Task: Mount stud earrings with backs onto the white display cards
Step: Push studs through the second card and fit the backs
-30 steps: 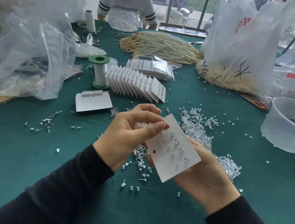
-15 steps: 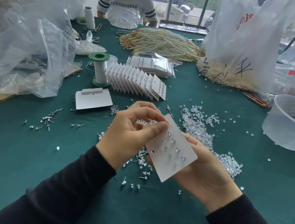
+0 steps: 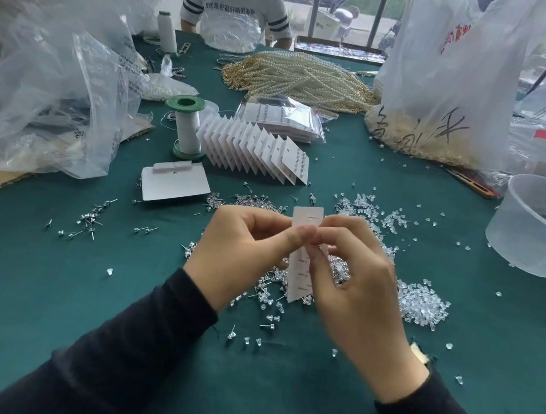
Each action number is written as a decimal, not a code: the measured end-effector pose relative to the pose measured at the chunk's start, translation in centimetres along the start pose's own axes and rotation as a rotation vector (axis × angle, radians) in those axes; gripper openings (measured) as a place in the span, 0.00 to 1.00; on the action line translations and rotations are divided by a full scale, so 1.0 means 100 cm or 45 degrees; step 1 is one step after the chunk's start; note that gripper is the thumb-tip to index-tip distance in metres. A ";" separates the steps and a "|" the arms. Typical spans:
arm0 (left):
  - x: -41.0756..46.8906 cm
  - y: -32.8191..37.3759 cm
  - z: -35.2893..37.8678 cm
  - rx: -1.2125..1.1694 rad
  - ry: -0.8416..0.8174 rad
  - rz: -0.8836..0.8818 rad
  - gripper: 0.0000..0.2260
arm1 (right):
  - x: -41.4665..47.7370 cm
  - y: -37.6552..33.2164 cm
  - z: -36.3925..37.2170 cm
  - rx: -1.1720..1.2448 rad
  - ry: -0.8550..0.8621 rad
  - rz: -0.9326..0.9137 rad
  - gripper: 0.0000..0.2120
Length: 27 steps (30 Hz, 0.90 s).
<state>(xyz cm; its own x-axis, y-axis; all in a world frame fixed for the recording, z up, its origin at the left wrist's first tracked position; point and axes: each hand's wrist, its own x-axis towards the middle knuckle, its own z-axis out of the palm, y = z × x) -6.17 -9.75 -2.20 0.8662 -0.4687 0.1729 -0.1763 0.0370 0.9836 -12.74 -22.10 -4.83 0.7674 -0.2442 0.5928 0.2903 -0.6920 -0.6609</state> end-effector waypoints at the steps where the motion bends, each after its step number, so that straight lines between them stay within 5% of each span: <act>1: 0.001 -0.002 0.000 -0.085 -0.021 -0.069 0.04 | 0.000 0.000 0.001 -0.059 0.023 -0.044 0.02; 6: 0.005 -0.007 -0.007 -0.568 -0.096 -0.380 0.05 | 0.001 -0.002 0.001 -0.194 0.065 -0.170 0.03; 10: 0.014 -0.009 -0.014 -0.651 0.129 -0.555 0.07 | 0.000 -0.008 -0.008 -0.220 0.024 -0.384 0.05; 16: 0.018 -0.010 -0.024 -0.617 0.359 -0.527 0.03 | -0.019 -0.003 -0.009 -0.210 -0.798 -0.335 0.03; 27: 0.017 -0.010 -0.025 -0.567 0.234 -0.392 0.02 | -0.024 -0.016 0.000 -0.346 -0.821 -0.390 0.02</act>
<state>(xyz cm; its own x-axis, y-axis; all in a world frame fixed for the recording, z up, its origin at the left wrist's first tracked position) -3.35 -8.43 -2.73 0.9206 -0.3569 -0.1584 0.2766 0.3098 0.9097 -15.03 -20.43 -5.19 0.8815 0.3727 0.2899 0.4568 -0.8284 -0.3242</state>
